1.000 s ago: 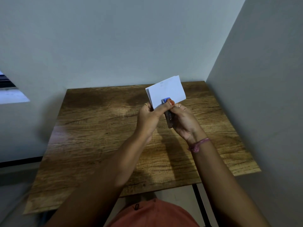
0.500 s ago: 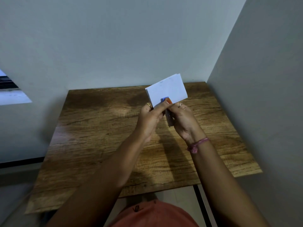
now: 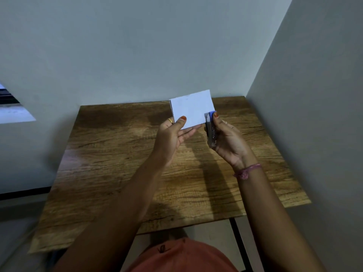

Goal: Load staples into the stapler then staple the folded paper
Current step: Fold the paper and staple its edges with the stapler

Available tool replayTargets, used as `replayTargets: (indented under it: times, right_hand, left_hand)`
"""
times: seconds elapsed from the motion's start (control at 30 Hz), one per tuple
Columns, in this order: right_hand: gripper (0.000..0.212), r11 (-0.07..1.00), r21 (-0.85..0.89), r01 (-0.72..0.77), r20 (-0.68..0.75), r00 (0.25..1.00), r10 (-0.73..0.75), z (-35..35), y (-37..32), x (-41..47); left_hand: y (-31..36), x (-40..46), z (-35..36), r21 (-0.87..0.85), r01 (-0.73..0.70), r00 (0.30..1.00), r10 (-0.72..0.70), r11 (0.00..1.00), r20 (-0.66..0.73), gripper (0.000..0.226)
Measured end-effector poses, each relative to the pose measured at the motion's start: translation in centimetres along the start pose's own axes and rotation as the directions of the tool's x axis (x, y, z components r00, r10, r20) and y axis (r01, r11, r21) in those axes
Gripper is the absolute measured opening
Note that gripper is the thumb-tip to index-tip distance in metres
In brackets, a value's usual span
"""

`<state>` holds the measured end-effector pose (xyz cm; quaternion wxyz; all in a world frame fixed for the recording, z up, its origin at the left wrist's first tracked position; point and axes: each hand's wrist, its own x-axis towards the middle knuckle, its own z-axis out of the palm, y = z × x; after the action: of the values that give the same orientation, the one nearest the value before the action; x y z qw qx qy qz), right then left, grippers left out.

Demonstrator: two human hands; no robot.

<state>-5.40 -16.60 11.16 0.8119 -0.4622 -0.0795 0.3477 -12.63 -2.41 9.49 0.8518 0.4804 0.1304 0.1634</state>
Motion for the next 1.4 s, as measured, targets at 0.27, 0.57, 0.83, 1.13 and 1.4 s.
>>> replayTargets:
  times: [0.27,0.57,0.83,1.13,1.4]
  right_hand:
    - [0.017,0.997,0.069,-0.044,0.024,0.999,0.042,-0.4,0.4,0.1]
    - [0.022,0.999,0.007,-0.046,-0.014,0.999,0.046,0.3,1.0,0.0]
    - [0.016,0.998,0.044,-0.04,0.023,0.999,0.039,1.5,1.1,-0.4]
    - [0.022,0.994,0.097,-0.046,0.038,0.998,0.043,1.4,1.3,0.0]
    - [0.021,0.991,0.129,-0.035,0.029,0.999,0.032,1.5,1.6,0.6]
  left_hand:
    - [0.8,0.0,-0.4,0.101,-0.017,0.999,0.013,0.995,0.037,0.014]
    - [-0.7,0.0,-0.4,0.087,-0.054,0.998,0.051,0.995,0.036,0.046]
    - [-3.3,-0.7,1.4,-0.077,-0.118,0.986,0.108,0.99,-0.126,0.011]
    - [-3.4,-0.6,2.0,-0.052,-0.156,0.973,0.144,0.986,-0.183,0.015]
    - [-3.6,-0.4,2.1,-0.046,-0.143,0.975,0.133,0.989,-0.177,0.017]
